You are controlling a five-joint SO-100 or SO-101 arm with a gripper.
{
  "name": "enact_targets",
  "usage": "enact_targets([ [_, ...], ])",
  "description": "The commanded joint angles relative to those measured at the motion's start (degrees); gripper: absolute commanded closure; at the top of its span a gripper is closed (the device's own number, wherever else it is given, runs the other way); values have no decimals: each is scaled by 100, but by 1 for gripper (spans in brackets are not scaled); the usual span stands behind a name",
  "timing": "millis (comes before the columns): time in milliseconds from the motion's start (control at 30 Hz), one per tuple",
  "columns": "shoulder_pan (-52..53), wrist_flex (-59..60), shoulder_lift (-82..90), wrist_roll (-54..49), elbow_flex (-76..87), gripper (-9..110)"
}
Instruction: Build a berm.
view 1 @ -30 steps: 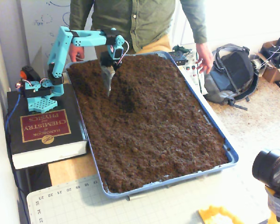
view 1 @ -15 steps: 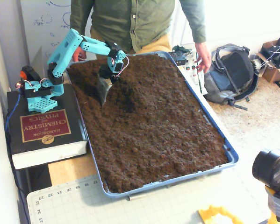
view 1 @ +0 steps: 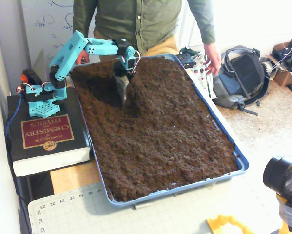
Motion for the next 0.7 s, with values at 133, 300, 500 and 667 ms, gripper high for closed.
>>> enact_targets([
  [133, 62, -35, 378, -53, -1195, 101],
  [300, 62, -35, 826, -53, -1195, 101],
  [500, 62, -35, 1362, -53, -1195, 101],
  [667, 62, -35, 1688, -53, -1178, 101],
])
